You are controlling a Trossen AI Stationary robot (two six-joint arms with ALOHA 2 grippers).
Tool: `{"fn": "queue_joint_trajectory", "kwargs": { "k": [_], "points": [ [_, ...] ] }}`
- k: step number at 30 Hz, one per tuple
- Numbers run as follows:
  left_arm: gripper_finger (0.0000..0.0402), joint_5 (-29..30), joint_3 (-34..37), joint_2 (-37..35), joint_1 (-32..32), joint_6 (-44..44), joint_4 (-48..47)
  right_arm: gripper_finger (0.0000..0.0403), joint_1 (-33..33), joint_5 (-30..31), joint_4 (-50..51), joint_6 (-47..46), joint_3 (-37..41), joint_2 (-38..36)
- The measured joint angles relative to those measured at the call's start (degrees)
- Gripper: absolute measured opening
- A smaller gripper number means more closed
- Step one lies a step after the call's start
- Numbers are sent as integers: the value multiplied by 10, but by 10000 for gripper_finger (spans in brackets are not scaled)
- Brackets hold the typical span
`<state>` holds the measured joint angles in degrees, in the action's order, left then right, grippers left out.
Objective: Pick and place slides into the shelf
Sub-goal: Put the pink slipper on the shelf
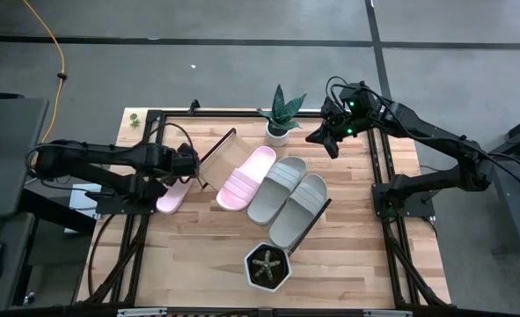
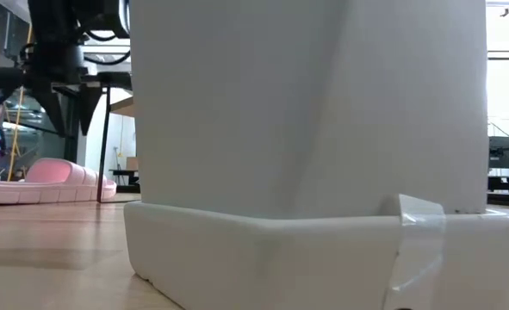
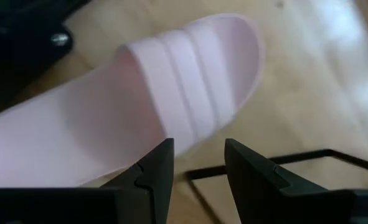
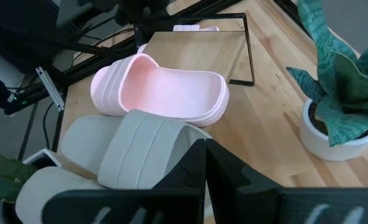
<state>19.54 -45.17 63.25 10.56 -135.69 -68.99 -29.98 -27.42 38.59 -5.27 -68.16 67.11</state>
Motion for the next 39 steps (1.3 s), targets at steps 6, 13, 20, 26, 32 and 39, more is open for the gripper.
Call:
{"fn": "queue_joint_trajectory", "kwargs": {
  "k": [6, 13, 20, 26, 32, 39],
  "points": [
    [131, -54, 0, 34, -1, -7, 2, 0, 0, -13, 1, 16, 0, 0],
    [131, -72, 0, 68, 0, -10, 5, 0, 0, -30, 1, 27, 0, 0],
    [131, -65, 0, 82, 2, -13, 1, 0, 0, -31, 2, 27, 0, 0],
    [131, -47, 0, 83, 29, -13, 7, 0, 0, -32, 2, 27, 0, 0],
    [131, -39, 0, 83, 49, -10, 15, 0, 0, -32, 2, 25, 0, 0],
    [131, -70, 25, 81, 48, -9, 10, 0, 0, -32, 2, 12, 0, 0]
  ]
}}
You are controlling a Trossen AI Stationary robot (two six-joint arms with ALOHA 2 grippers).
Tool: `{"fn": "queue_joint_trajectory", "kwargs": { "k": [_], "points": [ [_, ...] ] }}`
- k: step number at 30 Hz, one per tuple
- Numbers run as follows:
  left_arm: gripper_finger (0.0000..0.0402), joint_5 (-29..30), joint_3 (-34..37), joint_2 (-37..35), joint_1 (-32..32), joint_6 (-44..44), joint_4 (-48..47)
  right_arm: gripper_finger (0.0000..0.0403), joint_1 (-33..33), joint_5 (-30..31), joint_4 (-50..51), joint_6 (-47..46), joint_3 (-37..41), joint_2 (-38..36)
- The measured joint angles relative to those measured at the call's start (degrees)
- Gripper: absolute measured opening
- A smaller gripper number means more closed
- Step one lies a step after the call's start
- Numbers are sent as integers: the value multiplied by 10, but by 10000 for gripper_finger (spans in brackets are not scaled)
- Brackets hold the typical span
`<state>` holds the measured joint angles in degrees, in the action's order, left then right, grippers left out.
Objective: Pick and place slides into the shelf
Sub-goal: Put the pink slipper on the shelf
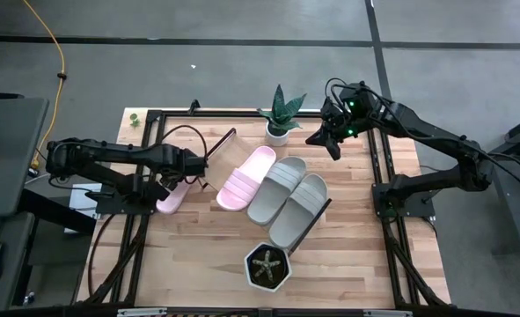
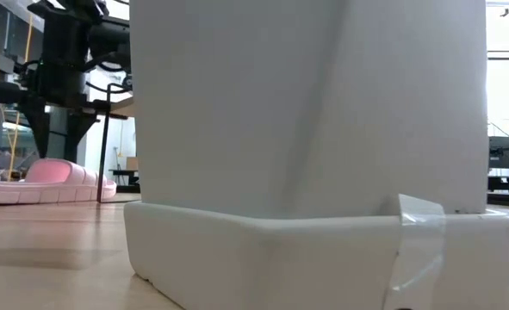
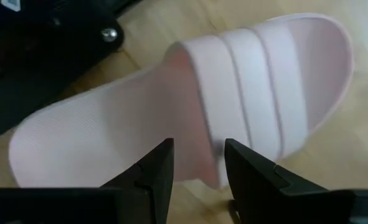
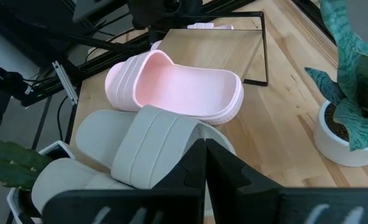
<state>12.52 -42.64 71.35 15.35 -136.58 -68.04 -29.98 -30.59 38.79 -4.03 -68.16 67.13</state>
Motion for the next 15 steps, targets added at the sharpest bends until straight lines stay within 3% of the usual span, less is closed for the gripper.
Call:
{"fn": "queue_joint_trajectory", "kwargs": {
  "k": [15],
  "points": [
    [131, 23, 3, 0, 0, -1, -24, 0, 0, 0, 0, -2, 0, 0]
  ]
}}
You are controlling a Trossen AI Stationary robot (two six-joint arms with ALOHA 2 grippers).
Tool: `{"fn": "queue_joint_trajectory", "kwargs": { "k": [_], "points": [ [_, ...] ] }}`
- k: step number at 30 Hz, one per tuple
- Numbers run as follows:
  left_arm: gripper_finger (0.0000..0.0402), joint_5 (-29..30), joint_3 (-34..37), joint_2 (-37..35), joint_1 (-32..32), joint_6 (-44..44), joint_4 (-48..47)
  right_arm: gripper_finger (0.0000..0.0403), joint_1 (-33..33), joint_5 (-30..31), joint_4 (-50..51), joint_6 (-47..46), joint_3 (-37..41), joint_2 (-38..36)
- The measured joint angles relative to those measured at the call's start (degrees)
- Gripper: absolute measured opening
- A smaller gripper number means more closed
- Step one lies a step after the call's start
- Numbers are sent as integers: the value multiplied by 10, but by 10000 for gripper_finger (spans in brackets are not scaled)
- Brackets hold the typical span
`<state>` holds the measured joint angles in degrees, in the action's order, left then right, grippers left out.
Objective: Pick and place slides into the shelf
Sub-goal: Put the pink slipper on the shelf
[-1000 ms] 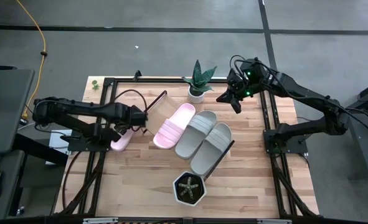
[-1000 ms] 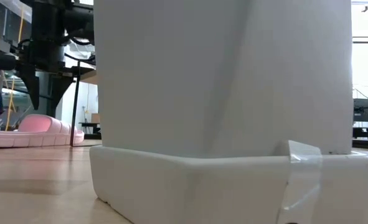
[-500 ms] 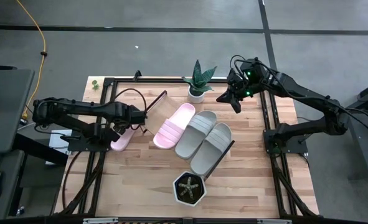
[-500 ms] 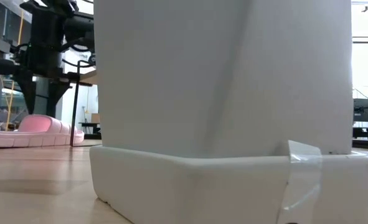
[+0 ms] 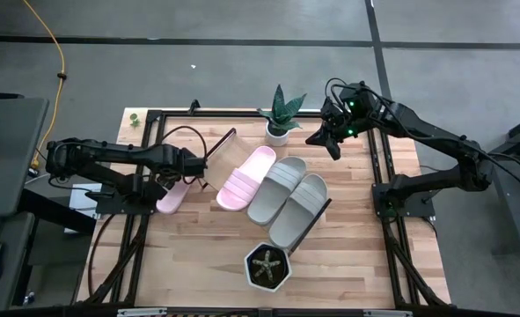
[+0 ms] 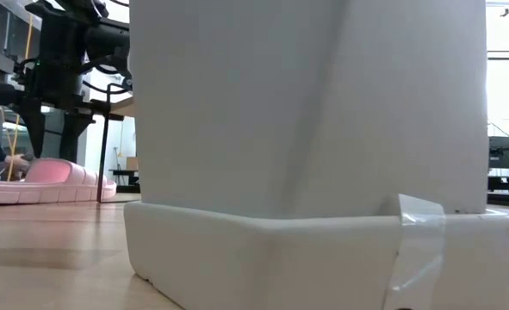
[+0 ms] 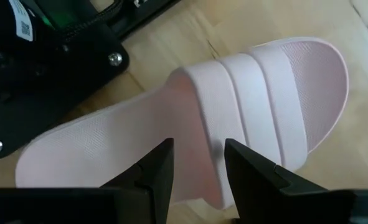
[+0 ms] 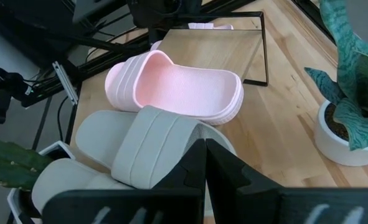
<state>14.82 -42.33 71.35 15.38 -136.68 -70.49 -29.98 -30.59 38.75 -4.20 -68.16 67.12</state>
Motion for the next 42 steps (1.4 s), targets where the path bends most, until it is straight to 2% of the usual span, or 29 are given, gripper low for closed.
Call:
{"fn": "queue_joint_trajectory", "kwargs": {
  "k": [13, 20, 27, 42],
  "points": [
    [131, 14, 0, 19, 0, -1, 14, 0, 0, 0, 0, -16, 0, 0],
    [131, 29, 7, 20, 21, 0, 42, 0, 0, 0, 0, -20, 0, 0],
    [131, 9, 40, 19, 22, -1, 93, 0, 0, 0, 0, -33, 0, 0],
    [130, 62, 36, 6, 22, -3, 94, 0, 0, 3, -11, -33, 0, 0]
  ]
}}
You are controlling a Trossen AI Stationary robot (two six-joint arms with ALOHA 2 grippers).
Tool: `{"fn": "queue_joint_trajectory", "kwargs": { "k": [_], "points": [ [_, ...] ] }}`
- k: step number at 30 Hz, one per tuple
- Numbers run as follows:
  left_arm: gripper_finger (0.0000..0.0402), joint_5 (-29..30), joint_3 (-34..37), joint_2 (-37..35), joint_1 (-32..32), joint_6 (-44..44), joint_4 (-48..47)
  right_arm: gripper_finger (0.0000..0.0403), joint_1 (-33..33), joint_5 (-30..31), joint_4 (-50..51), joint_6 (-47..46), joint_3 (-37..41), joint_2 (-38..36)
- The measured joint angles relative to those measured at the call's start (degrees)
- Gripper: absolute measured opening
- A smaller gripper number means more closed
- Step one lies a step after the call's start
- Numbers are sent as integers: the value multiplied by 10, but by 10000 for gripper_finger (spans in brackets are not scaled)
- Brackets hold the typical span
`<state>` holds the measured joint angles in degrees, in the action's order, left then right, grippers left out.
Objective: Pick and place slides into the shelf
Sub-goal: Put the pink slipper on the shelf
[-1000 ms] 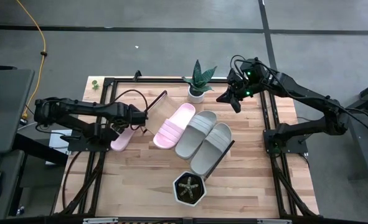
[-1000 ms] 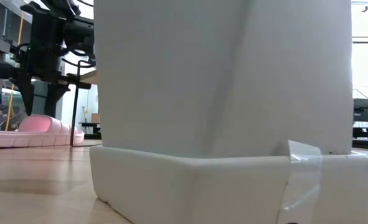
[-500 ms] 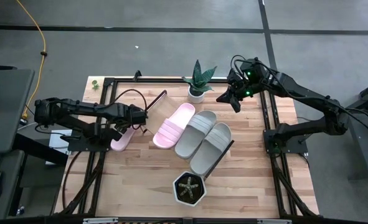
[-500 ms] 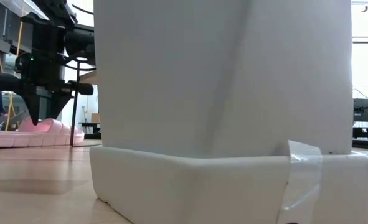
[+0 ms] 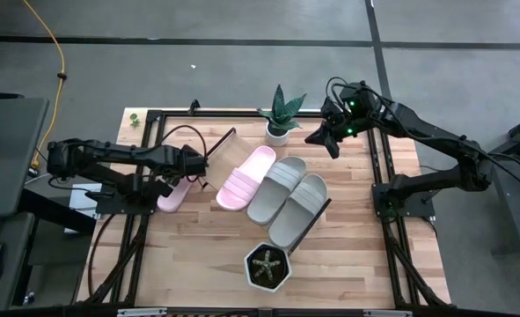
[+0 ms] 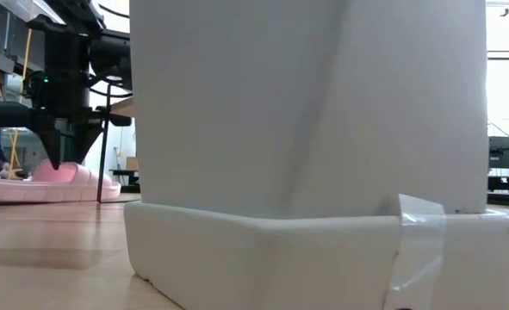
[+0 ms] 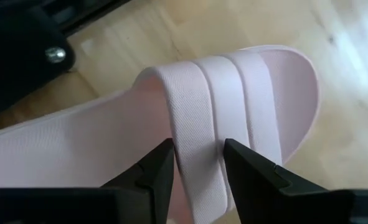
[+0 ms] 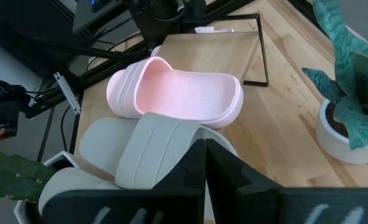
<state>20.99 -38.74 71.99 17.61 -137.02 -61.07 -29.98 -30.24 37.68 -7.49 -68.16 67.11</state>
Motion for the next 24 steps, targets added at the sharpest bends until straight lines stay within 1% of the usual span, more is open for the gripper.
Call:
{"fn": "queue_joint_trajectory", "kwargs": {
  "k": [4, 11, 12, 13, 18, 22, 24],
  "points": [
    [107, 31, 0, -13, 0, 1, 6, 0, 0, 0, -11, 0, 0, 0],
    [18, 58, 0, -19, 0, 12, 5, 0, 0, 1, -20, 0, 0, 1],
    [10, 61, 0, -19, 0, 14, 7, 0, 0, 1, -20, 0, 0, 1],
    [7, 63, 0, -19, 0, 14, 8, 0, 0, 1, -20, 0, 0, 1],
    [18, 67, 0, -19, 1, 15, 8, 0, 0, 1, -20, 0, 0, 1],
    [4, 69, 0, -19, 0, 16, 11, 0, 0, 1, -20, 0, 0, 1],
    [6, 71, 0, -19, 0, 16, 13, 0, 0, 1, -20, 0, 0, 1]
  ]
}}
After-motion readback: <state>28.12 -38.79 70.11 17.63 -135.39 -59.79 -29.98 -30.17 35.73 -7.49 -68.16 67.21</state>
